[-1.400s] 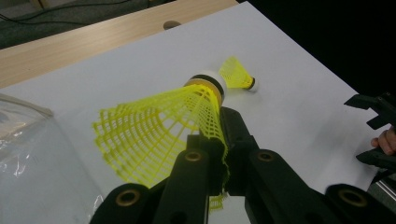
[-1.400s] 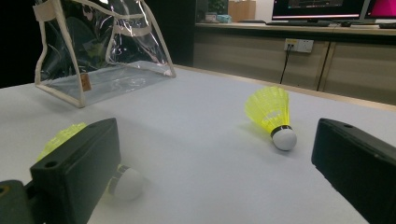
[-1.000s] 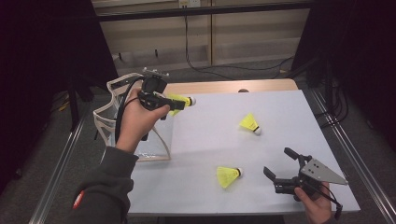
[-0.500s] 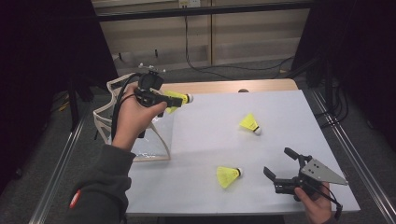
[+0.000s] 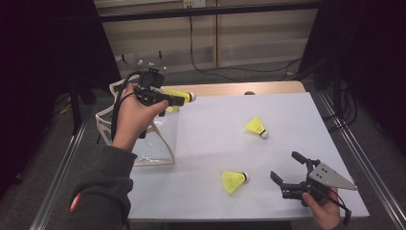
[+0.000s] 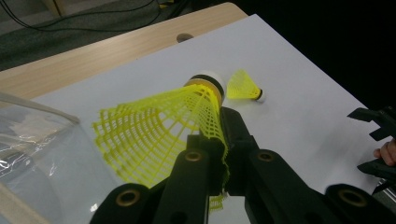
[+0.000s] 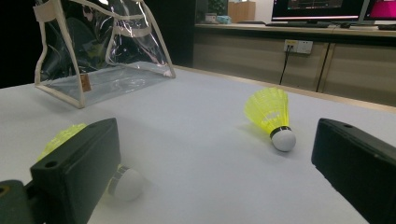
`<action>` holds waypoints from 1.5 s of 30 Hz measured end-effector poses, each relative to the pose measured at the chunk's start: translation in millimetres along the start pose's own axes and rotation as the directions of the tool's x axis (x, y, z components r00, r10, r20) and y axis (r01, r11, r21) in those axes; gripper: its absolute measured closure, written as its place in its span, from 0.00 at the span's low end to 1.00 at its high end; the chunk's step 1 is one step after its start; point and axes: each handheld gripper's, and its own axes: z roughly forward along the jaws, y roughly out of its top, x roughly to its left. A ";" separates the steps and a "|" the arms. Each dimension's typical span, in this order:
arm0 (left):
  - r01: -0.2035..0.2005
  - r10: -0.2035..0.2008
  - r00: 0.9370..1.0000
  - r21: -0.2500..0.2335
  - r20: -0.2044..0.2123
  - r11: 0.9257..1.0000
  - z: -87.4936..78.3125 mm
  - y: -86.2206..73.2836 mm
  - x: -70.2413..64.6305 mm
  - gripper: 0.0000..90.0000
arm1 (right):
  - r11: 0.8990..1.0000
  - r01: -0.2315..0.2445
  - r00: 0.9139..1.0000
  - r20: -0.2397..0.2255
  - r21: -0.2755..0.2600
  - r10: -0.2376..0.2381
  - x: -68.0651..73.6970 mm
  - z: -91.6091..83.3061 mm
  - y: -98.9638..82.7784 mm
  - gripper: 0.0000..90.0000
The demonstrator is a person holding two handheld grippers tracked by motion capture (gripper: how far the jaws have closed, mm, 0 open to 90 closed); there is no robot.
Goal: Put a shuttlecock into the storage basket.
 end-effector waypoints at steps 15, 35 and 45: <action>0.008 -0.008 1.000 -0.005 -0.009 1.000 -7.8 5.2 4.8 0.99 | 1.000 0.005 1.000 0.000 0.001 -0.005 0.2 -0.3 0.3 0.01; 0.021 -0.021 0.999 -0.003 -0.043 1.000 -15.5 10.8 11.9 0.99 | 1.000 0.002 1.000 0.004 -0.001 -0.002 0.0 -0.6 0.4 0.01; 0.036 -0.036 0.998 -0.004 -0.061 0.999 -20.3 11.9 17.6 0.99 | 1.000 0.004 1.000 0.004 -0.001 -0.004 -0.1 -0.6 0.4 0.01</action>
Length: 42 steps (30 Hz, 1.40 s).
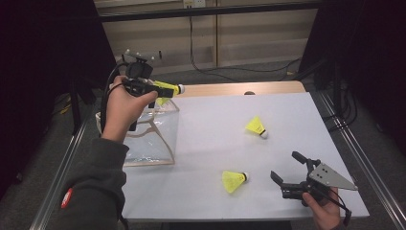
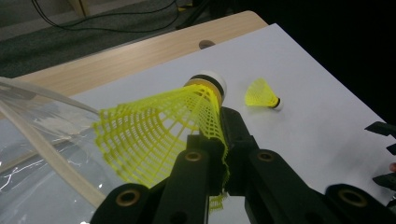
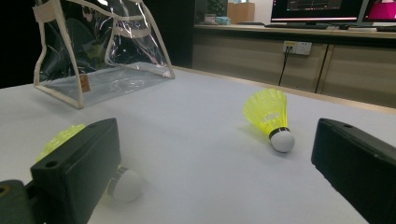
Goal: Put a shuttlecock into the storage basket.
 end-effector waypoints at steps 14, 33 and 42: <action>0.014 -0.014 1.000 -0.003 -0.019 1.000 -8.4 0.0 7.3 0.99 | 1.000 -0.004 1.000 0.001 -0.002 0.004 0.3 -0.1 0.2 0.01; 0.040 -0.041 0.998 -0.008 -0.055 0.999 -15.1 -1.3 18.3 0.99 | 1.000 -0.002 1.000 0.001 0.000 0.002 0.2 -0.5 0.1 0.01; 0.046 -0.047 0.997 -0.009 -0.063 0.999 -18.3 -2.7 21.8 0.99 | 1.000 -0.001 1.000 0.001 0.001 0.001 0.2 -0.6 0.1 0.01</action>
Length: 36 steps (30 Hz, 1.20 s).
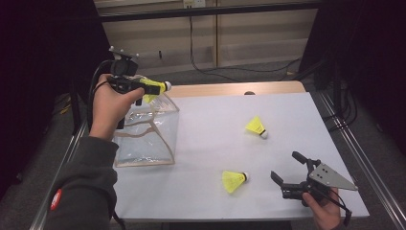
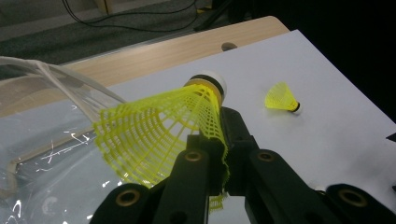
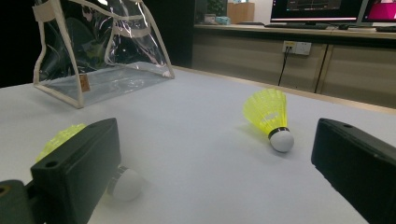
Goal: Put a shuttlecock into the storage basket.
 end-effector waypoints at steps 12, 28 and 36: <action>0.015 -0.015 1.000 -0.009 -0.013 1.000 -4.3 -2.4 6.0 0.99 | 1.000 0.001 1.000 -0.001 -0.002 -0.001 0.2 0.1 0.1 0.01; 0.027 -0.028 0.999 -0.006 -0.034 1.000 -7.0 -4.6 12.4 0.99 | 1.000 0.000 1.000 0.000 -0.001 0.000 0.1 -0.2 0.1 0.01; 0.044 -0.044 0.998 -0.007 -0.048 0.999 -7.9 -8.0 18.9 0.99 | 1.000 0.000 1.000 0.000 -0.001 0.000 -0.1 -0.4 0.1 0.01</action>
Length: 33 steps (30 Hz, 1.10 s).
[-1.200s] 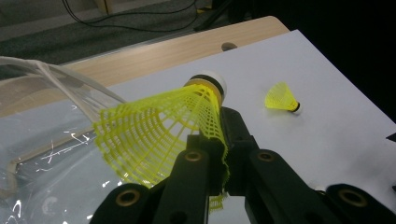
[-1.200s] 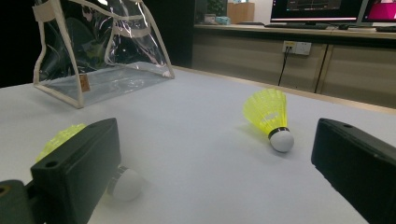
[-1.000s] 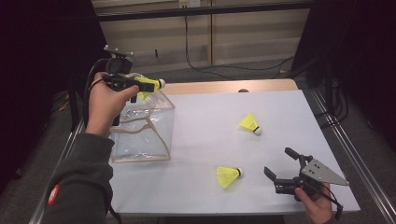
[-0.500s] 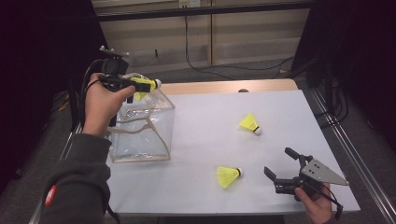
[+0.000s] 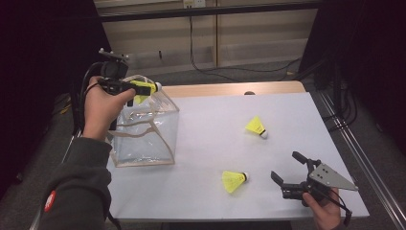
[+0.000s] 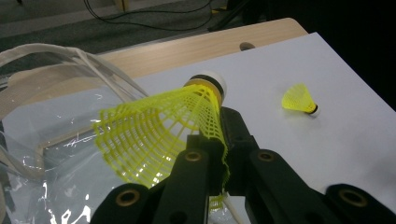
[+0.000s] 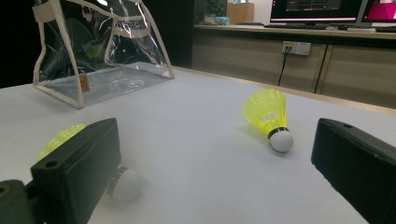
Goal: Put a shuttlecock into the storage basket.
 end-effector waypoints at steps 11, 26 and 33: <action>0.010 -0.010 1.000 -0.006 -0.023 1.000 -2.1 -4.4 8.2 0.99 | 1.000 -0.002 1.000 0.000 0.000 0.002 0.2 0.1 0.1 0.01; 0.027 -0.027 0.999 -0.011 -0.040 1.000 -5.0 -7.1 17.0 0.99 | 1.000 0.000 1.000 0.000 -0.001 0.000 -0.1 0.2 0.0 0.01; 0.027 -0.027 0.999 -0.012 -0.044 1.000 -6.4 -7.3 19.3 0.99 | 1.000 -0.003 1.000 0.001 -0.001 0.003 0.0 0.0 0.1 0.01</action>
